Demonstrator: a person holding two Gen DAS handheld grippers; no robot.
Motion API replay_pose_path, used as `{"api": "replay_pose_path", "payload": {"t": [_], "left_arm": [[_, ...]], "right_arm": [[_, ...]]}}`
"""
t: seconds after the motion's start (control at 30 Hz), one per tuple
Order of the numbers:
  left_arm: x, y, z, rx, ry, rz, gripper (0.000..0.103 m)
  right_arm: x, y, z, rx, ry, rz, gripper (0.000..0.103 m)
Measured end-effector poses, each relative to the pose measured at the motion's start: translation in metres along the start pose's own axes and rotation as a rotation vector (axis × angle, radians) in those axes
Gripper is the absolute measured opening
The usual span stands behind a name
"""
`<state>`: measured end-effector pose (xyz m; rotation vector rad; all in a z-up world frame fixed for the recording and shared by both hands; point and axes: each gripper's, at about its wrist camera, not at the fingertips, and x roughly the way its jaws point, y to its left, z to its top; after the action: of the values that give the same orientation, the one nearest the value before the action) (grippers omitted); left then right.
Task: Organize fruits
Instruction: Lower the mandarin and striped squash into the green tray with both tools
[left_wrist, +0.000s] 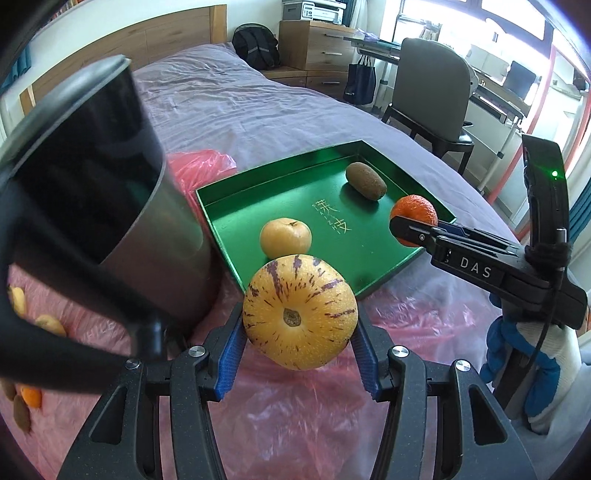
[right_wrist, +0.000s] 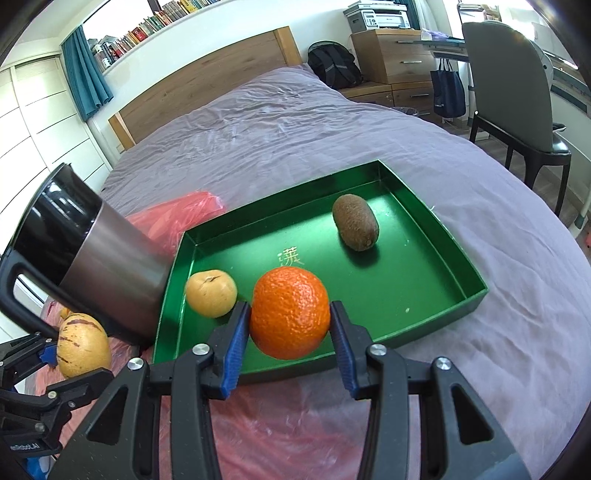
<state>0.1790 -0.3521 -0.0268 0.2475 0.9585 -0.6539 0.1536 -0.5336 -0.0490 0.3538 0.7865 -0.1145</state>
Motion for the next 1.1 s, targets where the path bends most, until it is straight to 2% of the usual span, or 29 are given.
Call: {"api": "replay_pose_path", "payload": {"t": [0.43,1.1], "left_arm": [[0.061,-0.002,0.013,-0.006,0.071,0.042,0.048],[0.093,-0.004,0.011,0.008,0.129,0.033,0.048]], "right_arm": [[0.036,-0.03,0.015,-0.01,0.014,-0.055,0.064],[0.058,-0.034,0.005,-0.082,0.04,-0.128,0.066]]}}
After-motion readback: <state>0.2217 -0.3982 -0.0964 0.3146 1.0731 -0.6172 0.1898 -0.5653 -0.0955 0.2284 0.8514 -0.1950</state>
